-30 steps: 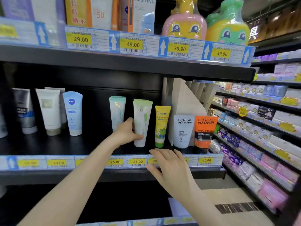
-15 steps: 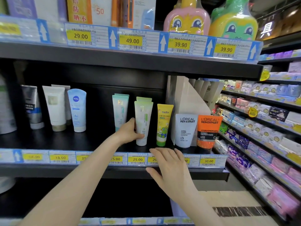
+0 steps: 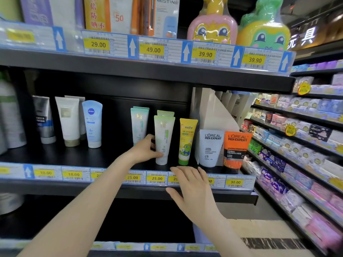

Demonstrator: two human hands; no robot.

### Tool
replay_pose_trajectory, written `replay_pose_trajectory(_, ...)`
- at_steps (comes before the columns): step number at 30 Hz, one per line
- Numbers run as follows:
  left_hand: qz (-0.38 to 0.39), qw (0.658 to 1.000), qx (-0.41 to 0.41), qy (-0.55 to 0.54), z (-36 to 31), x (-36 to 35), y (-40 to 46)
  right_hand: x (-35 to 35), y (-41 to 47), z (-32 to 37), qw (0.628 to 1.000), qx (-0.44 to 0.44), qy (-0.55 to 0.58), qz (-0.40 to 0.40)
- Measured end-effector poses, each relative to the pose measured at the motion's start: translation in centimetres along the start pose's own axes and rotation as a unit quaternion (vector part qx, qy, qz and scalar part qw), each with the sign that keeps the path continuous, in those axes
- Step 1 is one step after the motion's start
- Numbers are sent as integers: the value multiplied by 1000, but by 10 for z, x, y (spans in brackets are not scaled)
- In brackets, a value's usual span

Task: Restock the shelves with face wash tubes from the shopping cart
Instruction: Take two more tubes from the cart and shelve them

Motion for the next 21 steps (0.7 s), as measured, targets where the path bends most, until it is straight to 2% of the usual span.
replay_pose_trajectory(5, -76, 993, -35, 82, -4, 20, -21, 5, 2, 2, 1000, -17, -9, 0)
replay_pose_trajectory(10, -180, 942, -155, 236, -34, 35, -60, 14, 7, 2, 997, -81, -5, -4)
replay_pose_trajectory(14, -180, 895, -274, 302, -60, 20, -86, 37, -5, -13, 983, -169, -61, -33)
replay_pose_trajectory(16, -182, 859, -347, 329, -76, 7, -101, 51, -18, -19, 971, -212, -112, -24)
replay_pose_trajectory(18, -176, 832, -399, 343, -87, -12, -114, 60, -39, -28, 951, -271, -149, 31)
replay_pose_trajectory(21, -159, 816, -452, 324, -104, -49, -136, 76, -88, -43, 915, -352, -176, 91)
Point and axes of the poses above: each hand's wrist, its own y-axis towards the middle knuckle, its own x-axis out of the back of the hand, z = x × y, the point moved 8 cm from there along y, towards the middle knuckle, and after that the axes turned 1 degree about x, right-handed, at the moved point
